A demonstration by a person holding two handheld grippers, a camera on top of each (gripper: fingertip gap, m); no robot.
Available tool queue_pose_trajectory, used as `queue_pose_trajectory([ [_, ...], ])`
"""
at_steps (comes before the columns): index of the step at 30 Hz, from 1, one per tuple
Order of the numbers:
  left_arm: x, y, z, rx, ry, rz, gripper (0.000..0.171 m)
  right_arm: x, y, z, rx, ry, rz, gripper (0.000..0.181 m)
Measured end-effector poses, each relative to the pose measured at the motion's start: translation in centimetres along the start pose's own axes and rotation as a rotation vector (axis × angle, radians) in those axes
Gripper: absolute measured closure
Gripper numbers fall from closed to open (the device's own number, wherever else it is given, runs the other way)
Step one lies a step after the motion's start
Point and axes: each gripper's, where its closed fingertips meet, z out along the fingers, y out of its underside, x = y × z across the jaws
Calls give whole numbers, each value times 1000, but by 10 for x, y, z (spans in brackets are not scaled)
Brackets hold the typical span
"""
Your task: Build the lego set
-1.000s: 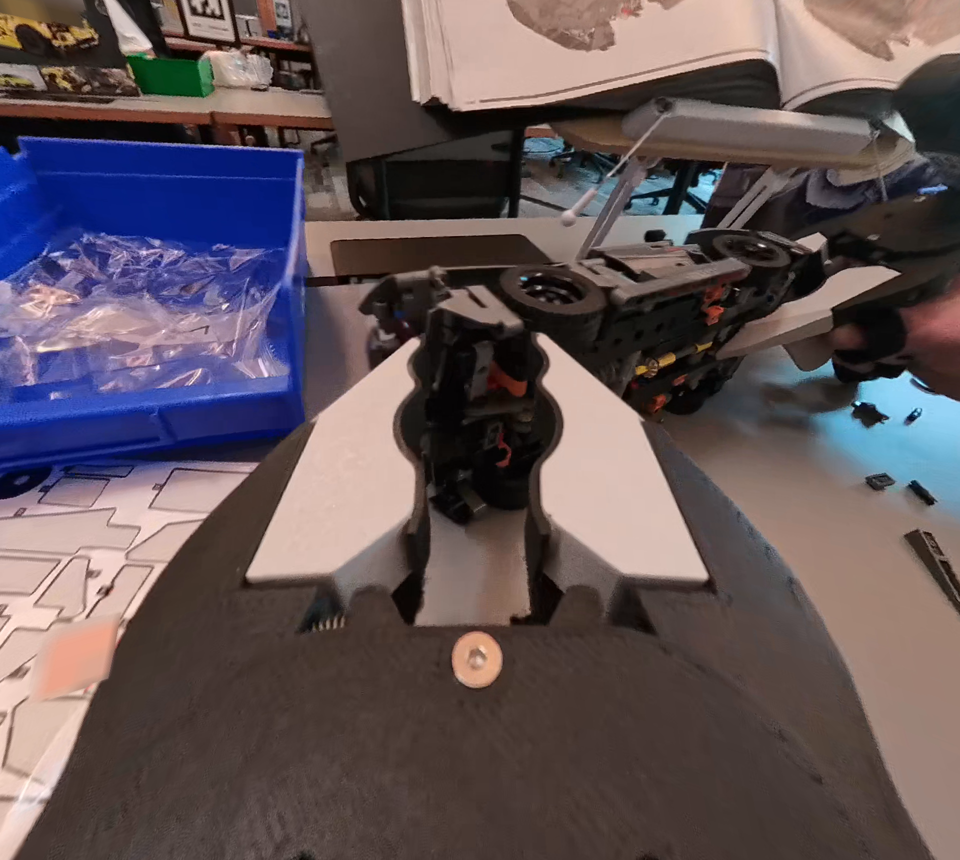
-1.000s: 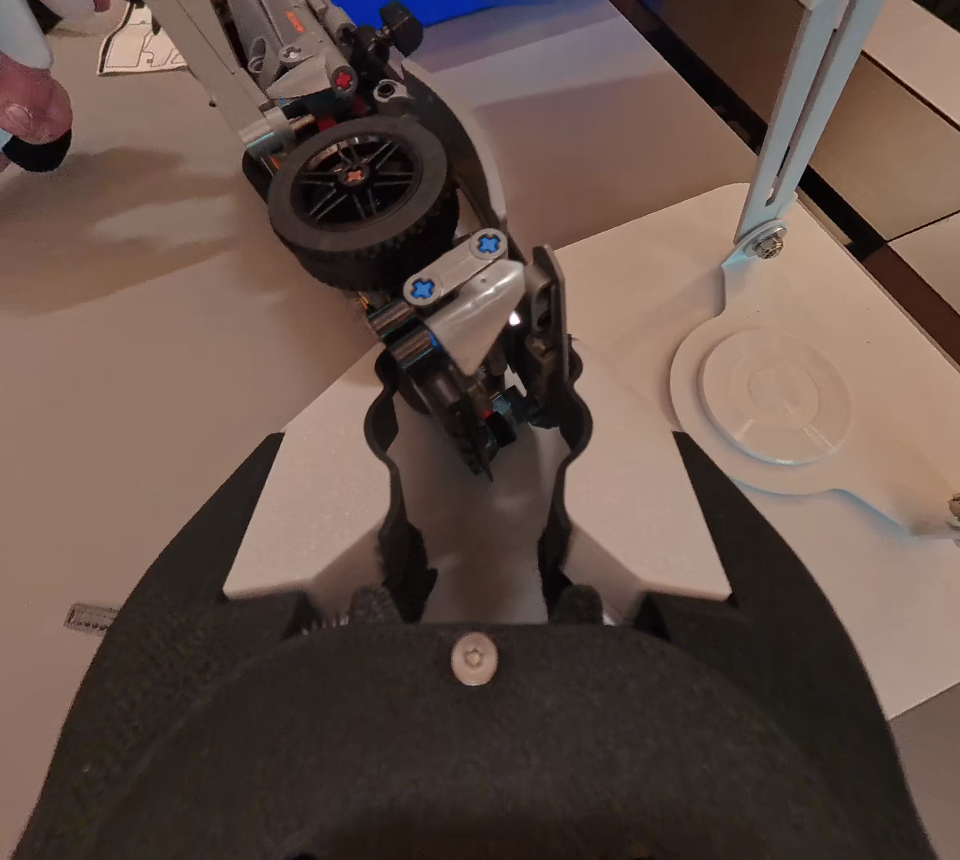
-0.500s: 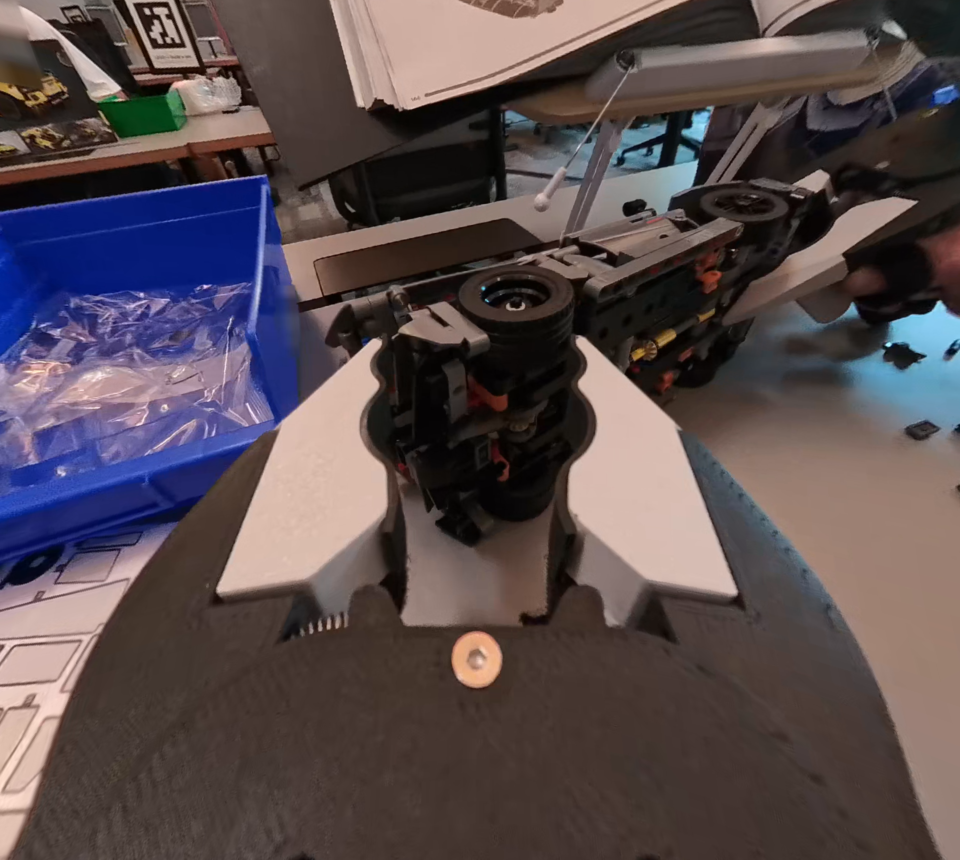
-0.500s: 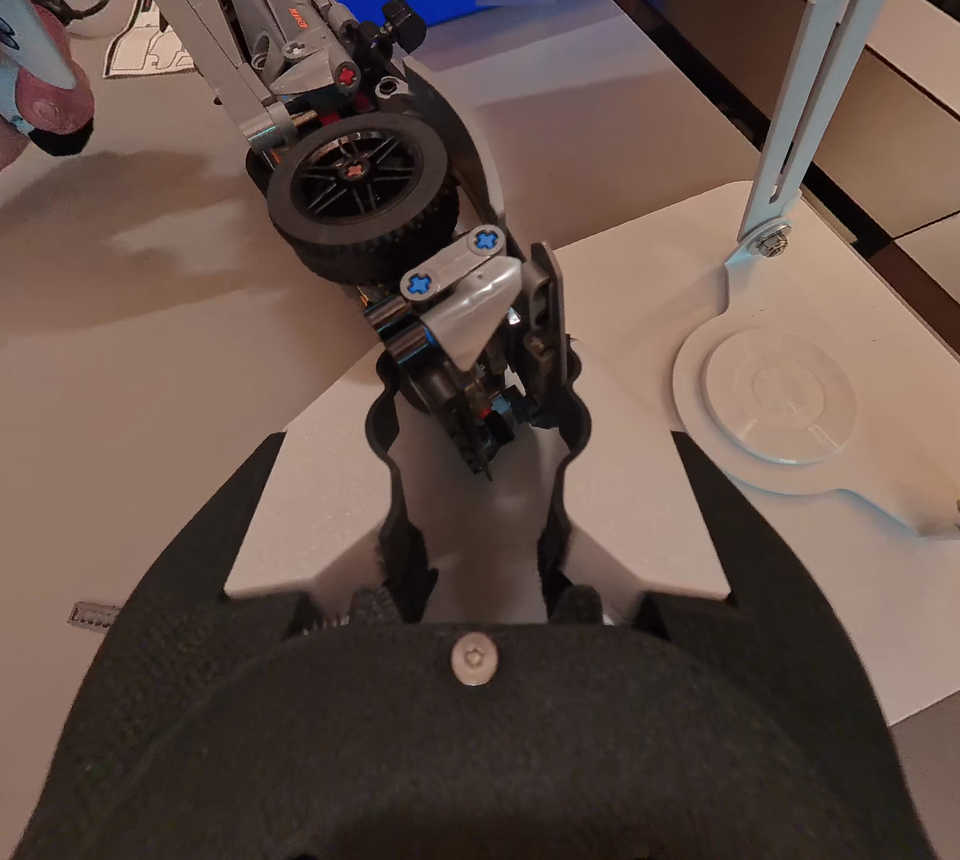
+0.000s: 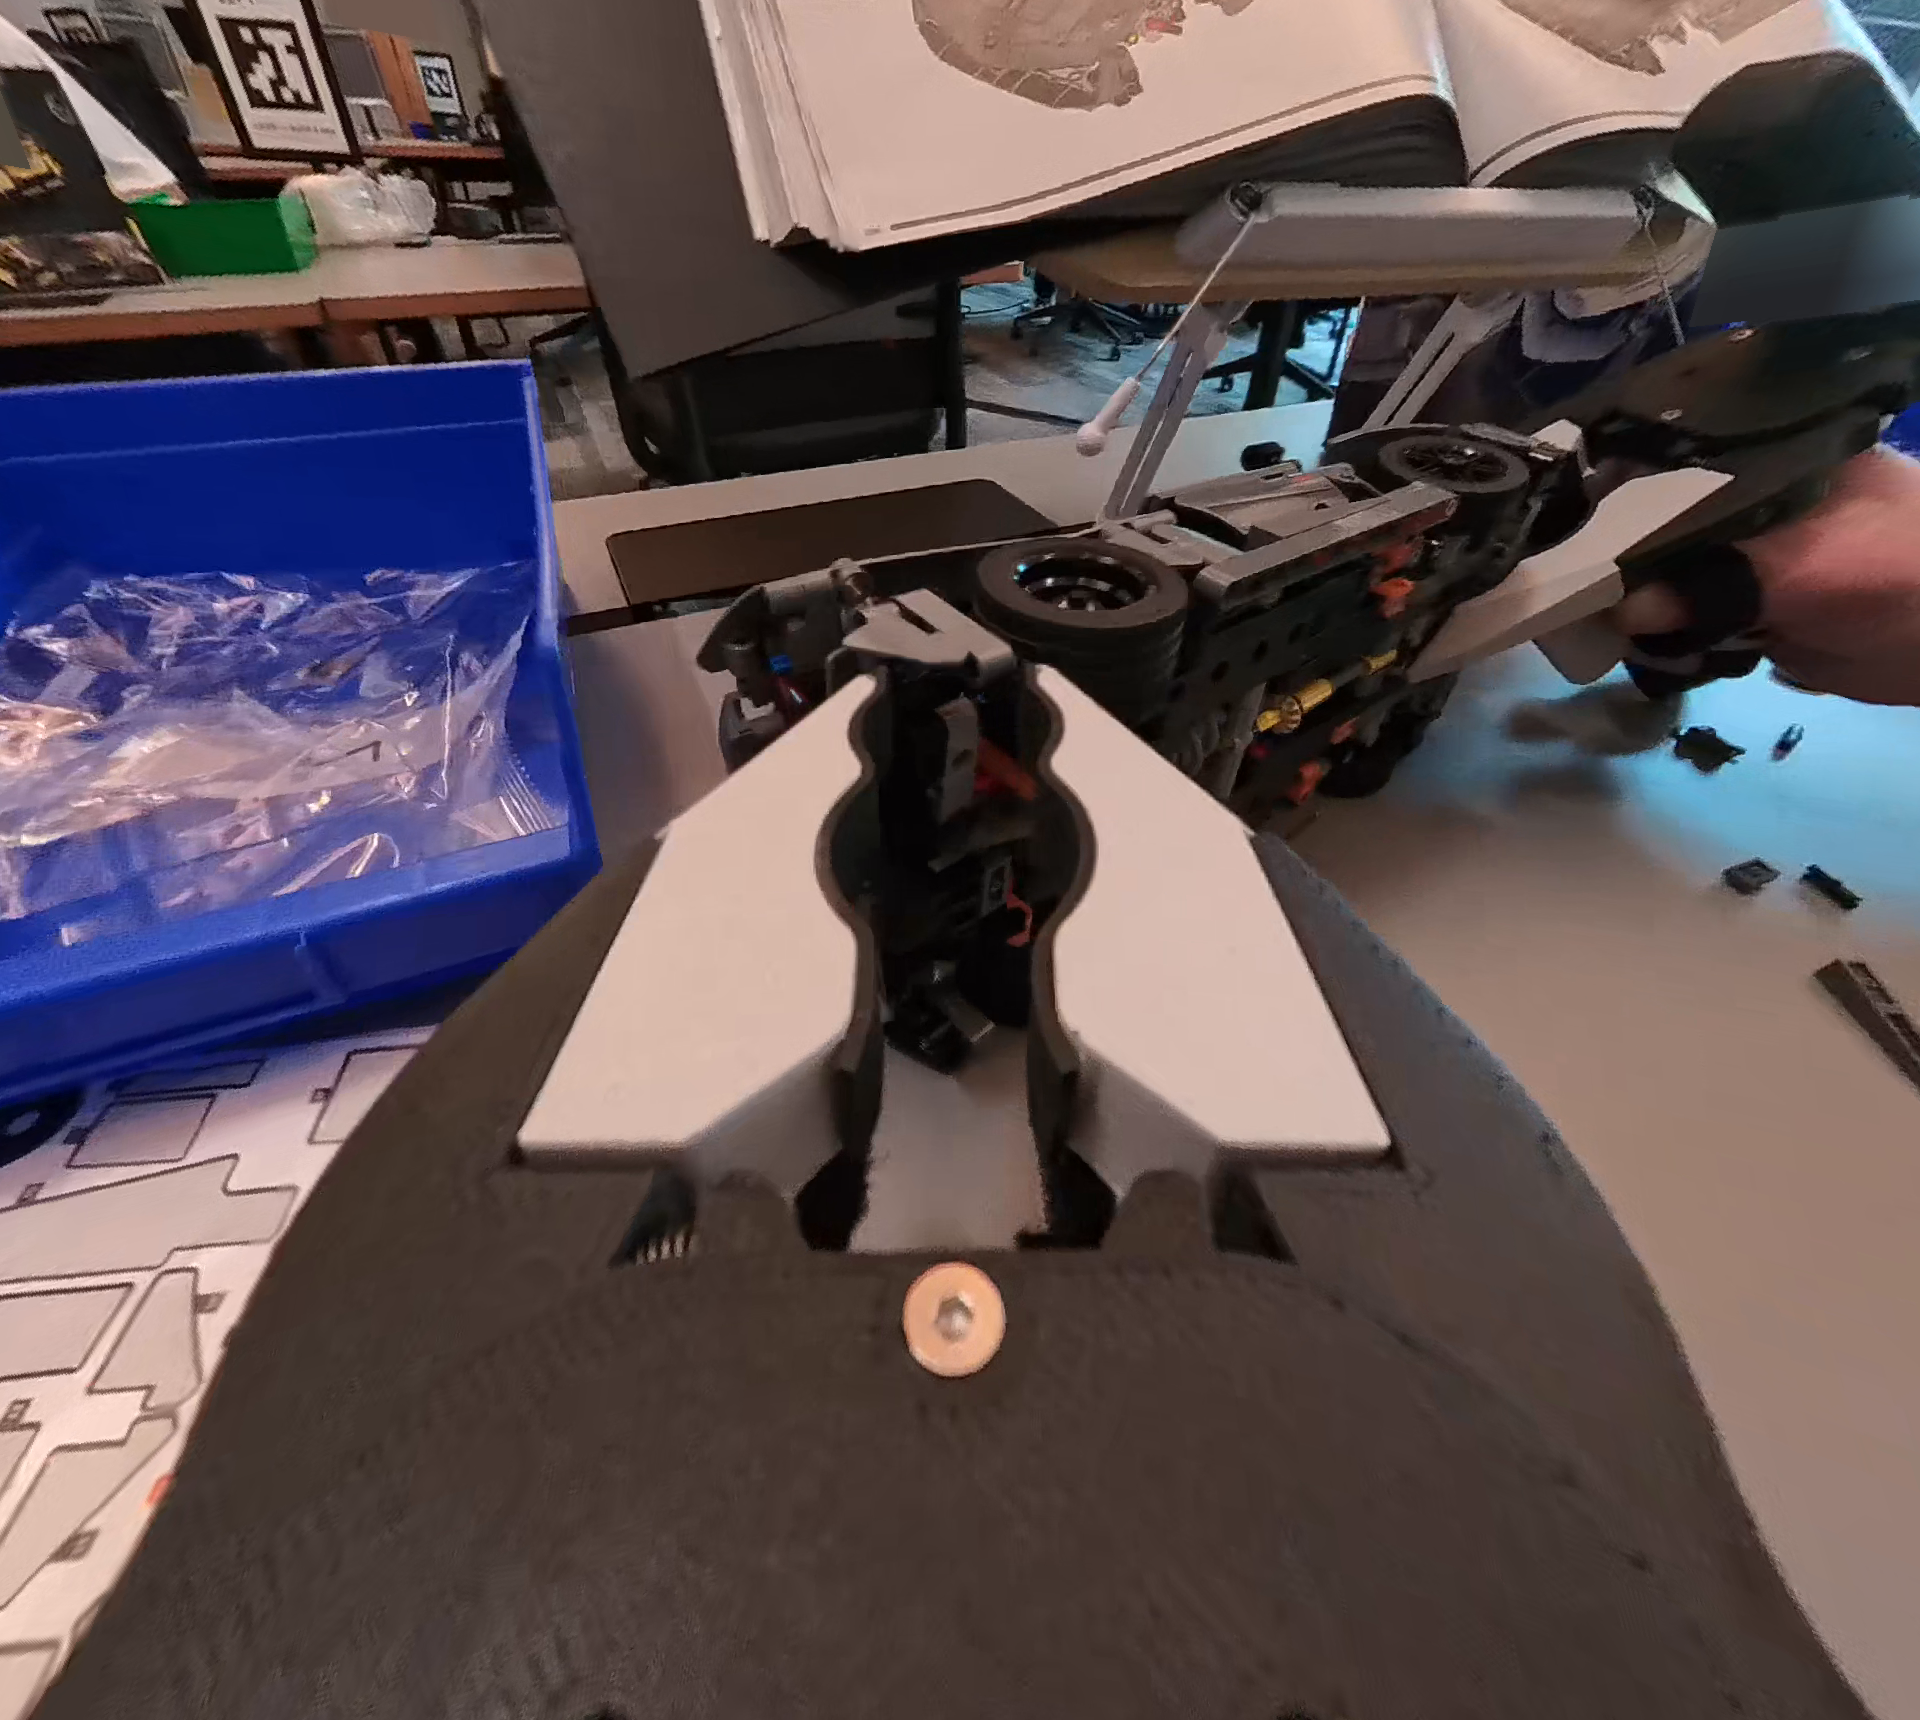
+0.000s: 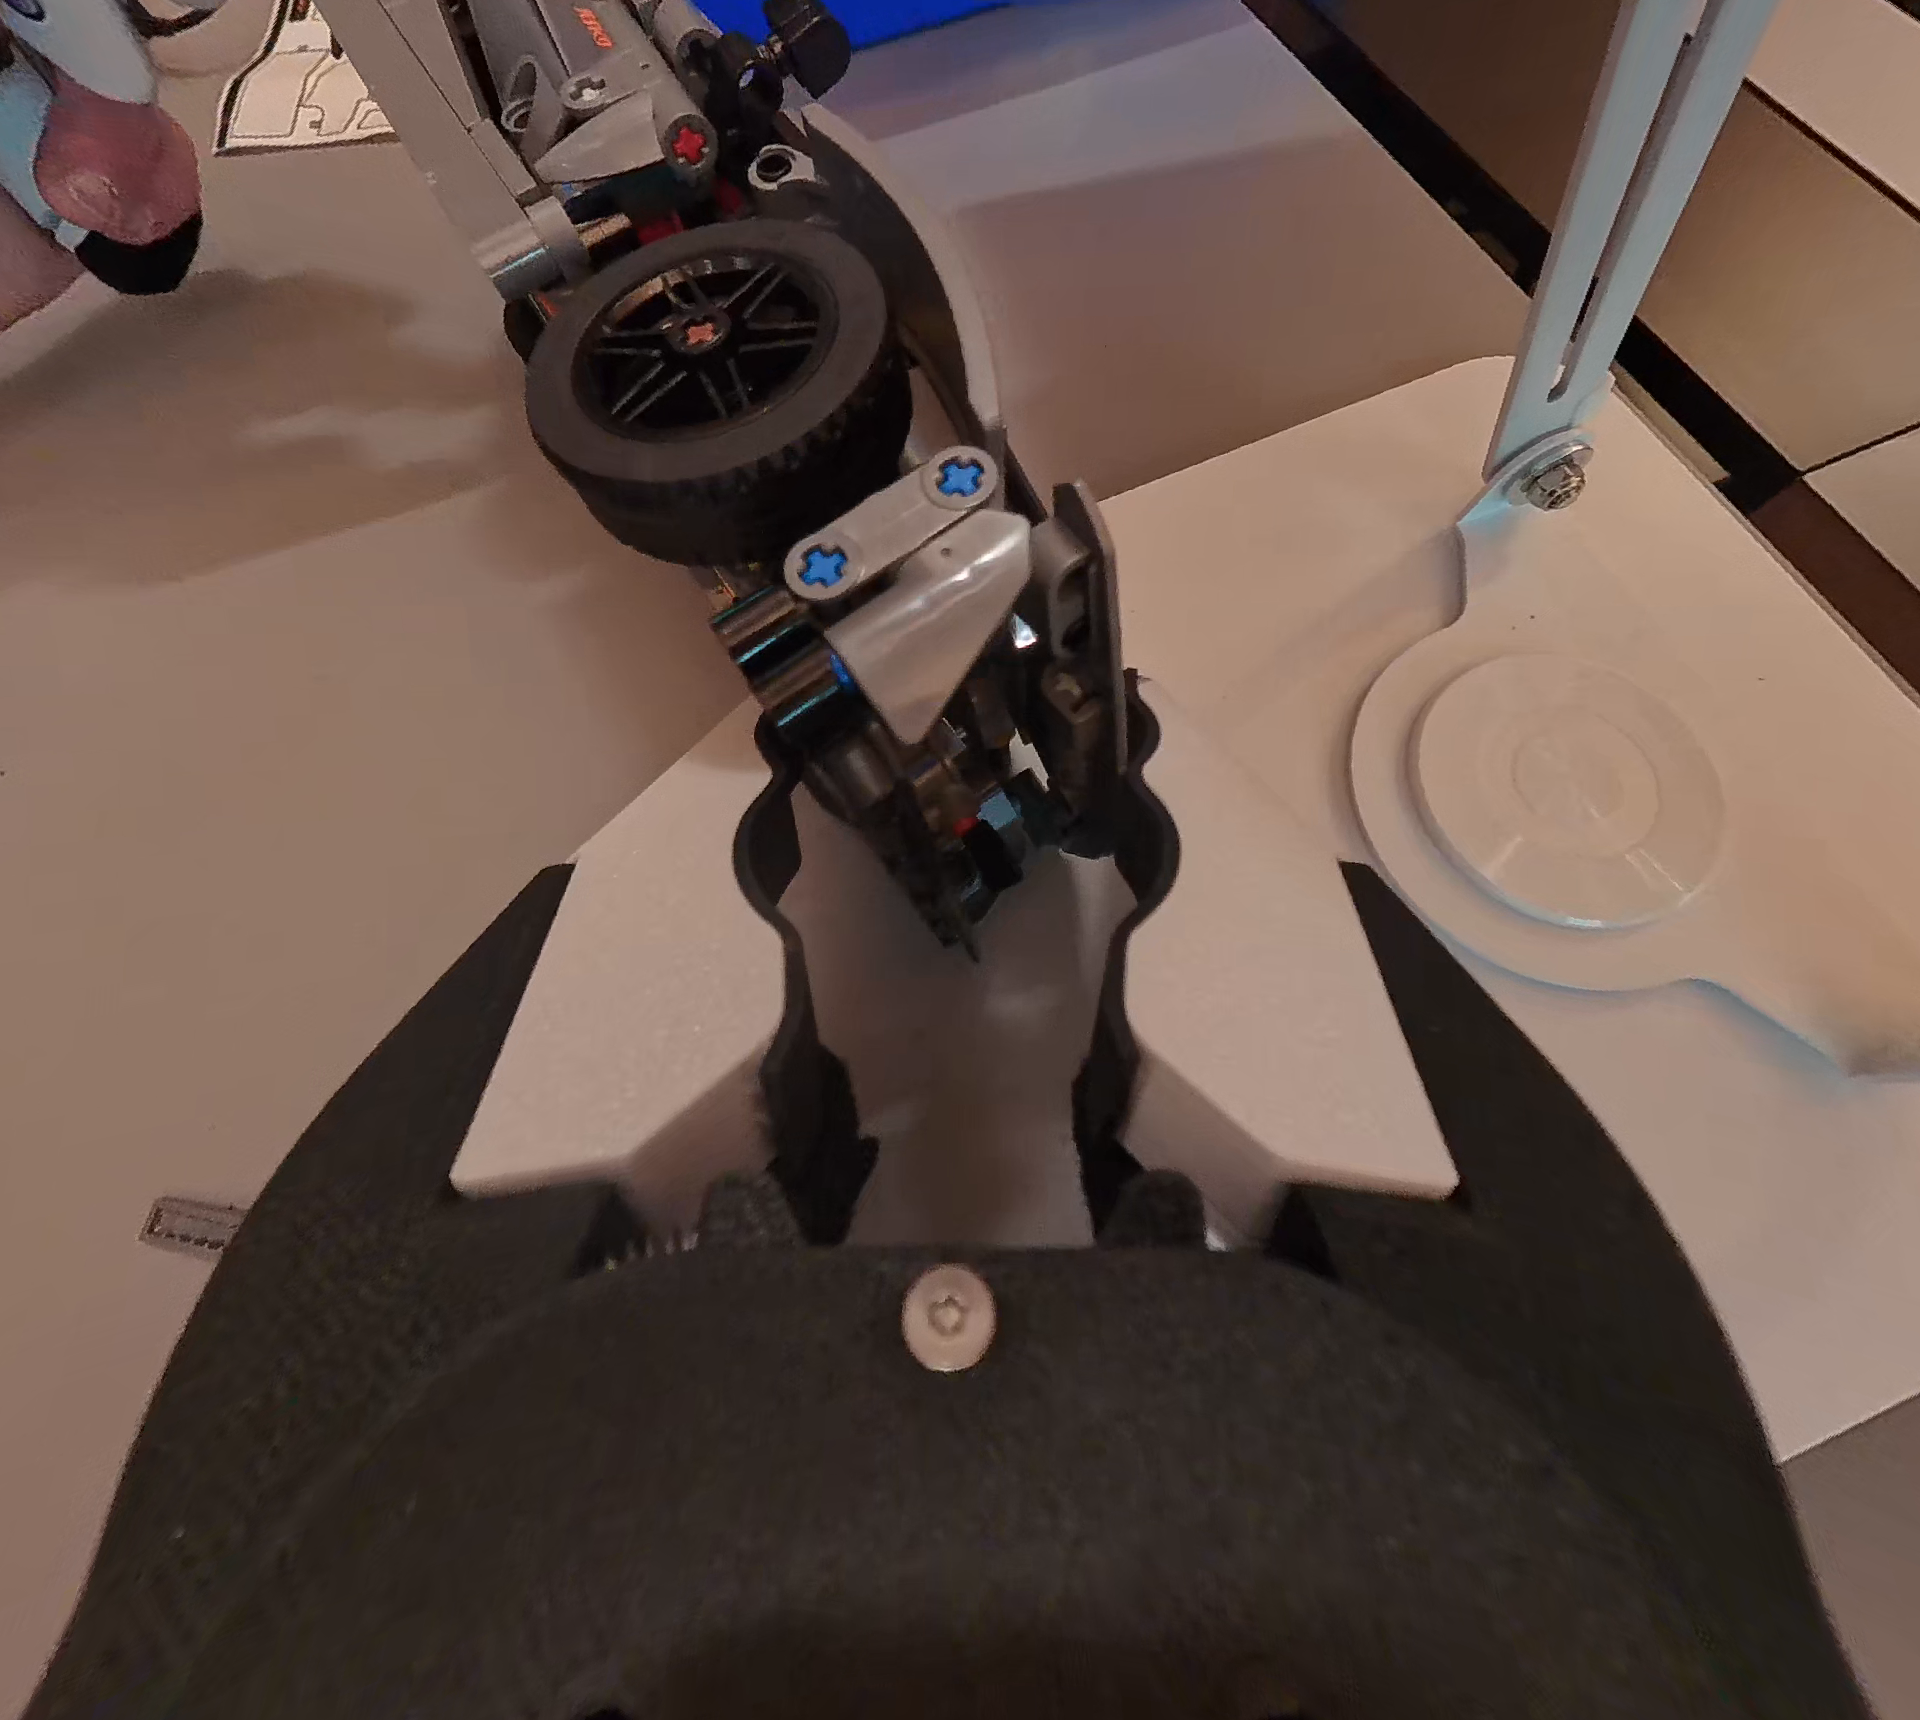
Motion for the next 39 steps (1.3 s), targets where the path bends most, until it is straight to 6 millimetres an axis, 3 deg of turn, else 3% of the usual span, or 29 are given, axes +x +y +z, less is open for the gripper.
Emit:
queue_pose_trajectory([
  [3,2,-3,-1,3,-24,54,131,0,0,0,0,0,0,123],
  [13,15,3,14,-66,-72,150,108,0,0,0,1,0,1,123],
  [23,-6,-3,-4,-9,-120,79,129,-1,0,1,-1,-3,-2,124],
  [39,8,-2,8,-31,-110,141,118,-2,0,1,0,-4,-2,124],
])
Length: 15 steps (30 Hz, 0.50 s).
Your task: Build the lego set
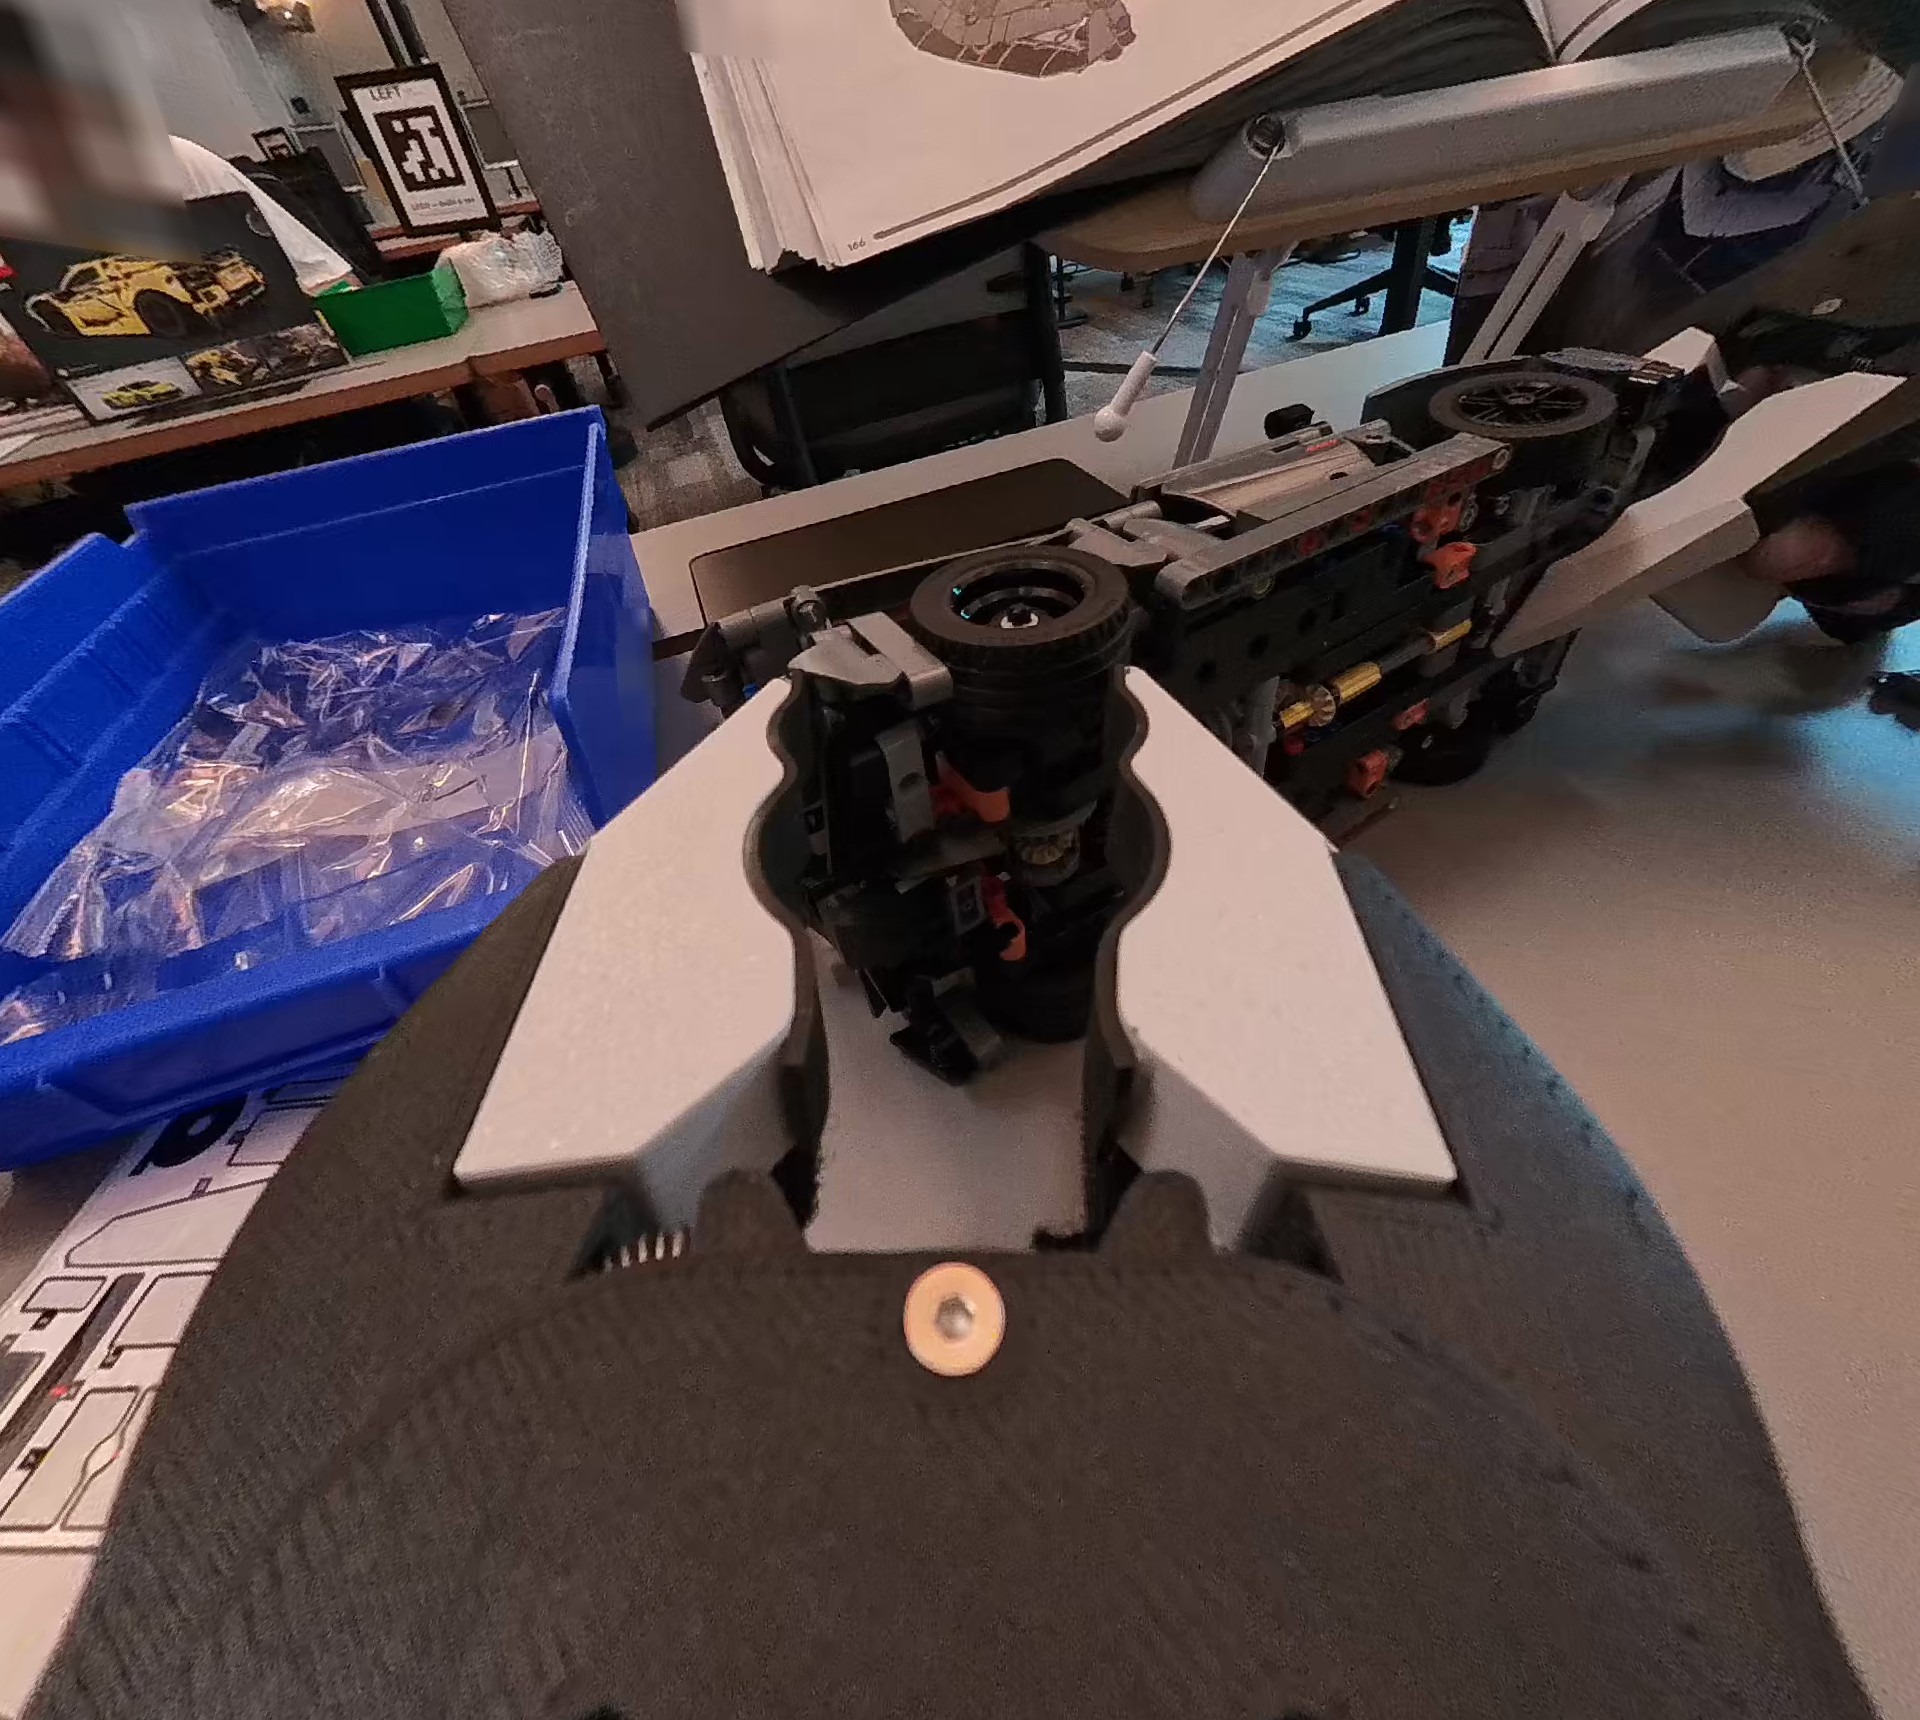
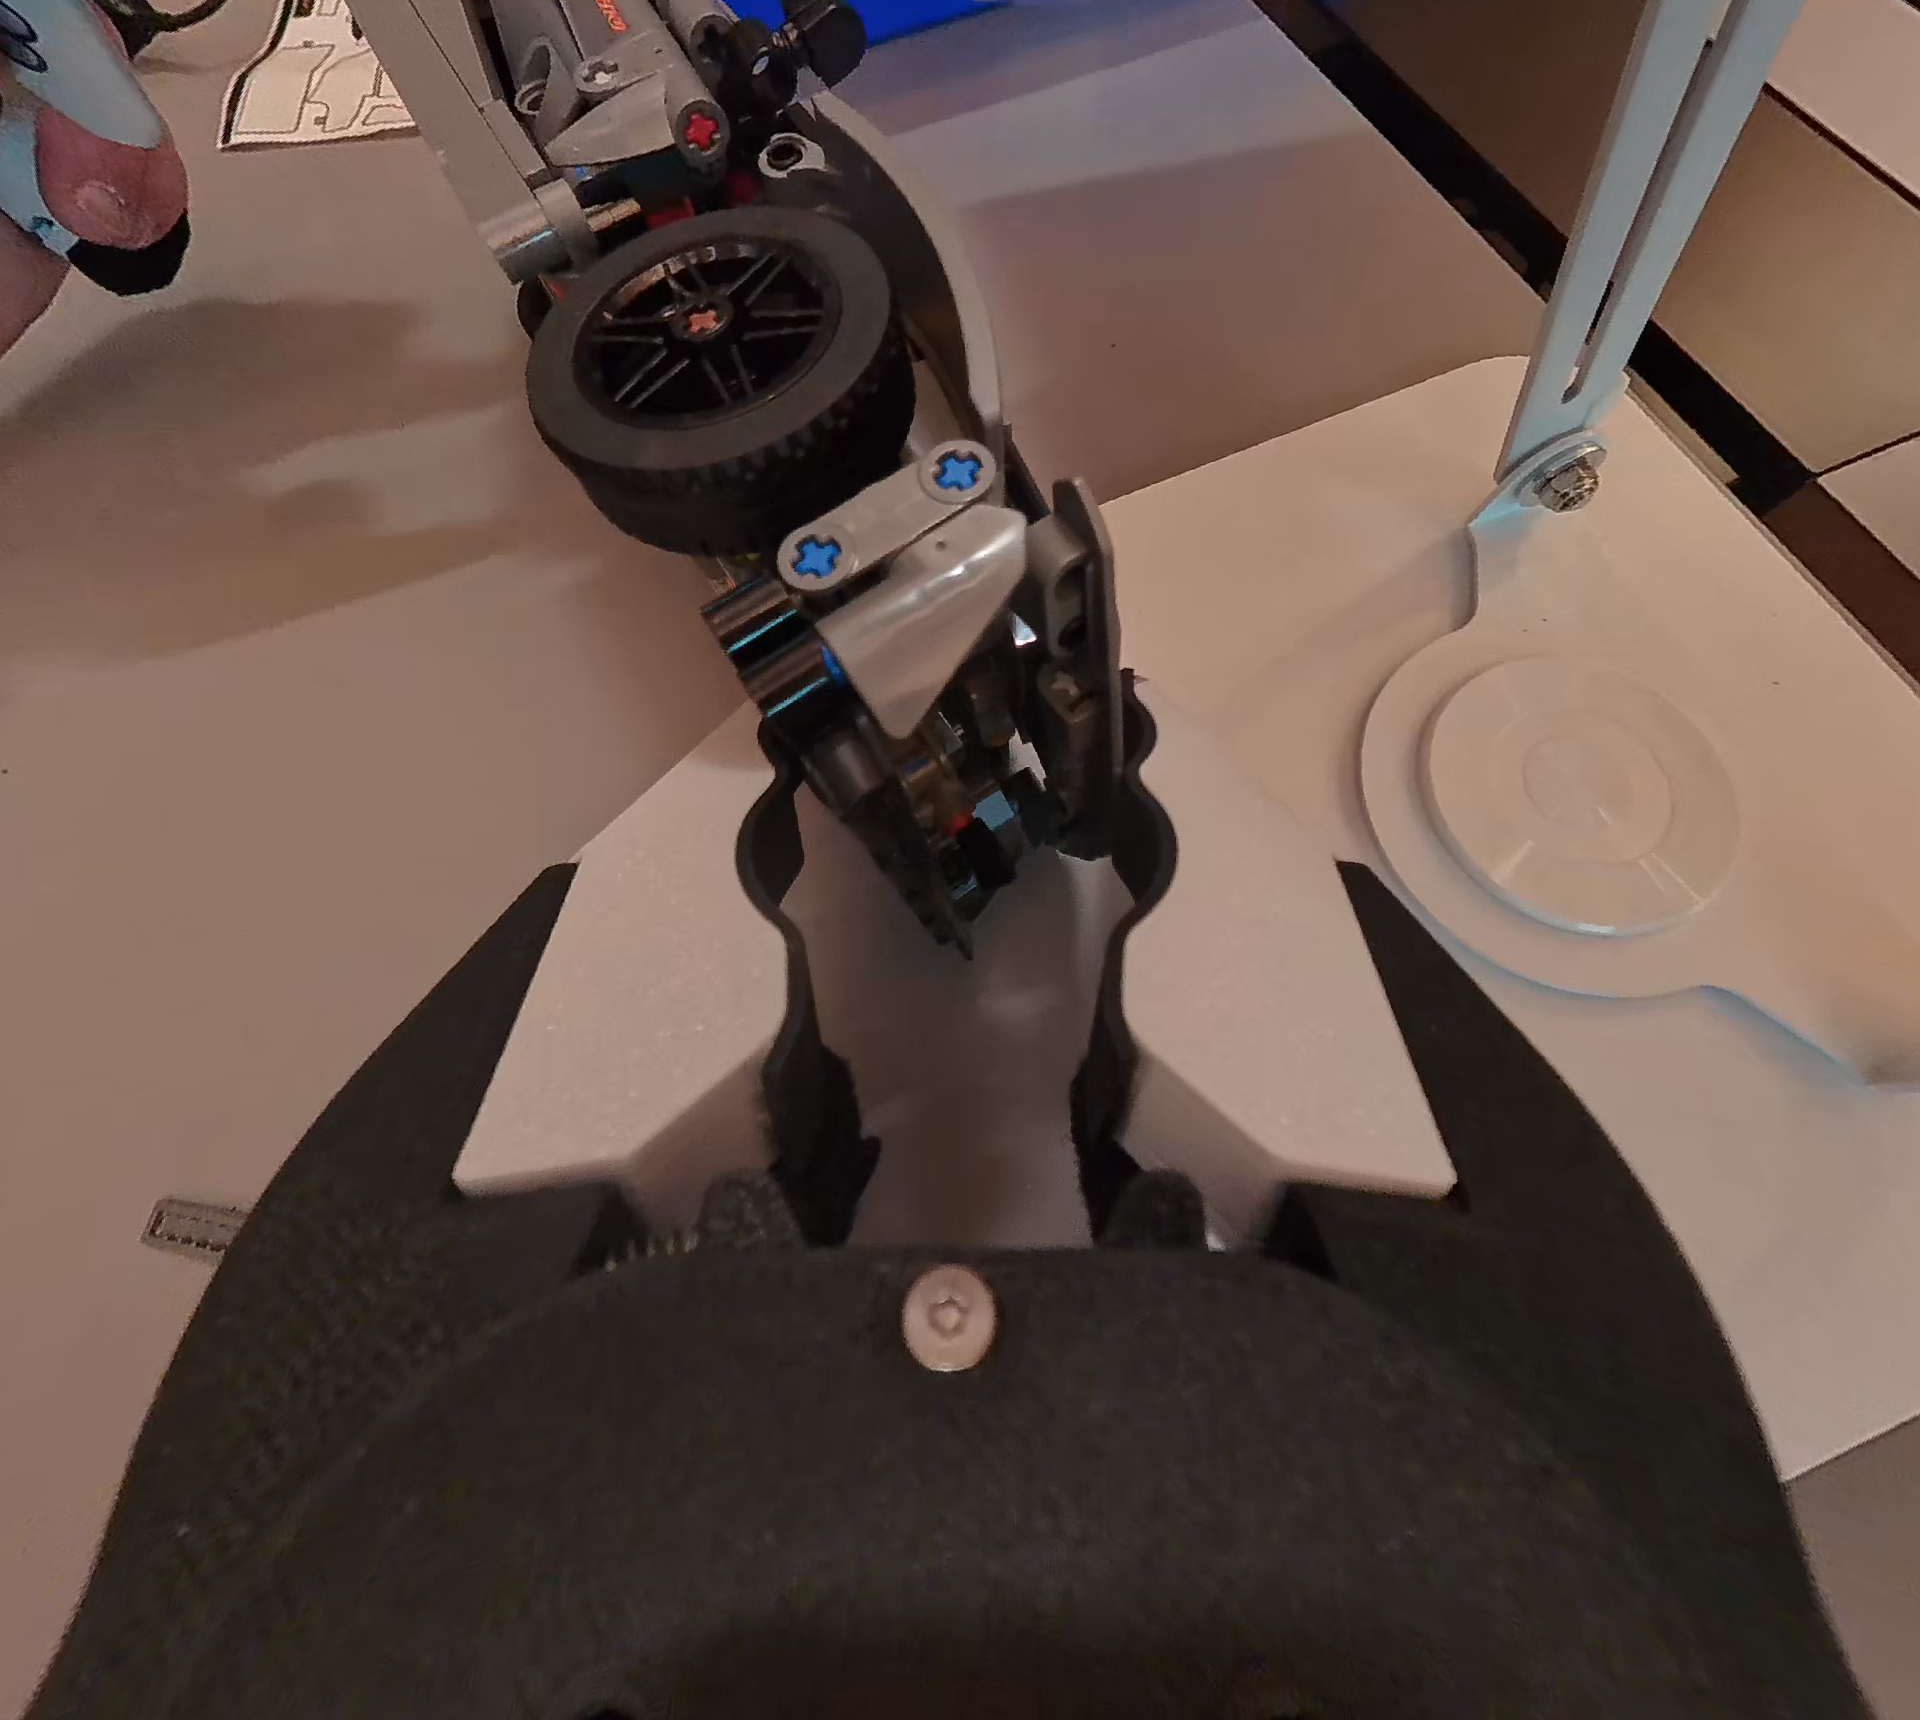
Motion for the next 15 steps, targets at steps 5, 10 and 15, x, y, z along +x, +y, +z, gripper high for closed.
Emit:
queue_pose_trajectory([
  [5,-14,2,-7,4,-43,-20,127,0,0,0,1,-5,2,124],
  [10,-19,1,-9,31,-37,-79,126,-1,0,0,0,-5,2,124],
  [15,-9,-1,-6,32,-16,-48,124,0,0,0,-1,-4,2,124],
])
